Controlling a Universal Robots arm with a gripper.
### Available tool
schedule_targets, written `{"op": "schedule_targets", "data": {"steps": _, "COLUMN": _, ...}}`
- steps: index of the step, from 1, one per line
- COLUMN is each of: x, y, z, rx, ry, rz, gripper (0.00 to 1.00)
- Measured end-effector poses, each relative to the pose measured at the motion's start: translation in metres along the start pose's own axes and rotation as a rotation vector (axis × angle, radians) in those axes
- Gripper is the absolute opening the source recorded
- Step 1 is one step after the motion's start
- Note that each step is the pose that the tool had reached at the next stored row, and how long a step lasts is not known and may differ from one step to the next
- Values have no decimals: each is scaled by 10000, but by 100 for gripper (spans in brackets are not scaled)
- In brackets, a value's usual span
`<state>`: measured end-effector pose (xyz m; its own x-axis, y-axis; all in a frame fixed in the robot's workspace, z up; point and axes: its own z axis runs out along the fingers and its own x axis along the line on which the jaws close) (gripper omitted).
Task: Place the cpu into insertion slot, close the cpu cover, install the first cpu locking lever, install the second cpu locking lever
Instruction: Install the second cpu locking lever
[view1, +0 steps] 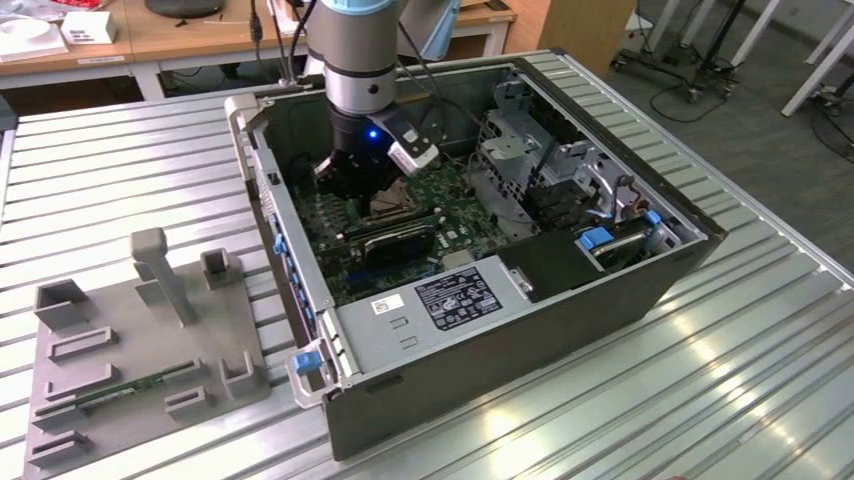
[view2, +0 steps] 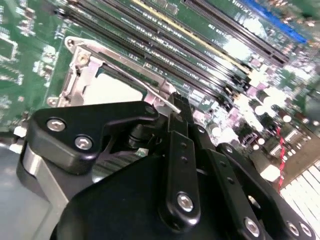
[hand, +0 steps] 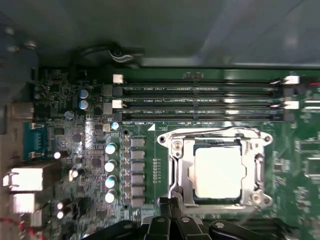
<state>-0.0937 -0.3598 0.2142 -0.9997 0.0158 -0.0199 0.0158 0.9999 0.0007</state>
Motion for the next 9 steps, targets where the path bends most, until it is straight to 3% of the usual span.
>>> {"op": "schedule_targets", "data": {"steps": 4, "x": -3, "y": 0, "z": -136, "rx": 0, "ry": 0, "rz": 0, "gripper": 11}}
{"op": "schedule_targets", "data": {"steps": 9, "x": -5, "y": 0, "z": -250, "rx": 0, "ry": 0, "rz": 0, "gripper": 11}}
